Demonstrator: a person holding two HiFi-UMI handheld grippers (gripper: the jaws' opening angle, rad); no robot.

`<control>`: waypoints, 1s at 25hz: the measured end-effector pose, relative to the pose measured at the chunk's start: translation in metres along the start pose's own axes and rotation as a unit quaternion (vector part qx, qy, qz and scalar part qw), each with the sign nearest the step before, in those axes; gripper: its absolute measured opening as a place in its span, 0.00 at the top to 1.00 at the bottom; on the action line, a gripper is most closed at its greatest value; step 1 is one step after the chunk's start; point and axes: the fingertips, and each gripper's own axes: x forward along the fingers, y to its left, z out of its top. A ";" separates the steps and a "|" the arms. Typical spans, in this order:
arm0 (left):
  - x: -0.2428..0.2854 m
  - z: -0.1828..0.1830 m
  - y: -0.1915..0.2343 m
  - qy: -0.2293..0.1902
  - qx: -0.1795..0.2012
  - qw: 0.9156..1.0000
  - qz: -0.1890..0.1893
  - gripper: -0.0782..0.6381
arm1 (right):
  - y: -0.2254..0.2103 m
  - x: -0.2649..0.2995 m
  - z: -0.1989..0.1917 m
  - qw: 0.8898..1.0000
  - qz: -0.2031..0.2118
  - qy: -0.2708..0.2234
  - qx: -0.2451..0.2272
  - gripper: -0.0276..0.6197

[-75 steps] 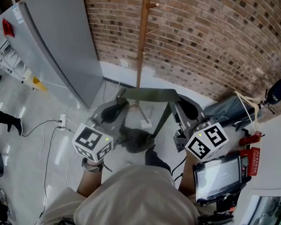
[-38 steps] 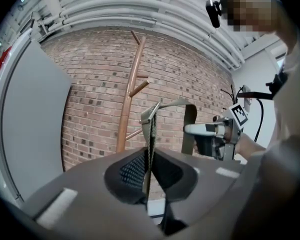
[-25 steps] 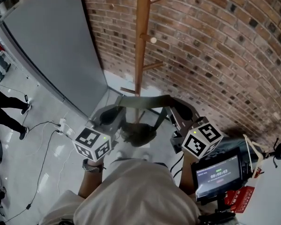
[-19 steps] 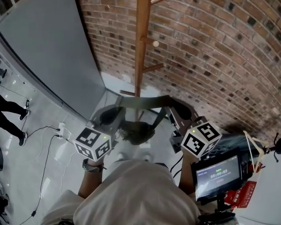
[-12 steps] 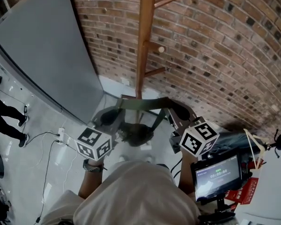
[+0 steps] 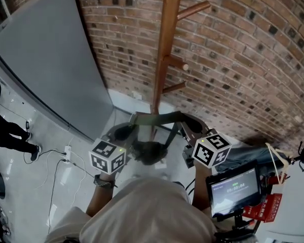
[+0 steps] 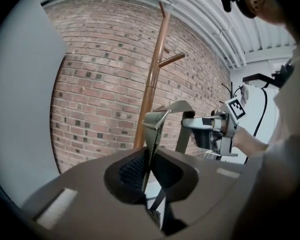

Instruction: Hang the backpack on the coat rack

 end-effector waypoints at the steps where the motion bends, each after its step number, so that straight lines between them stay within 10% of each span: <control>1: 0.001 -0.003 0.002 0.004 -0.002 1.000 0.000 0.87 | -0.001 0.003 -0.002 1.000 -0.001 0.003 0.002 0.94; 25: 0.035 -0.054 0.034 0.067 -0.038 0.997 0.014 0.87 | -0.036 0.046 -0.051 0.997 -0.001 0.070 0.042 0.94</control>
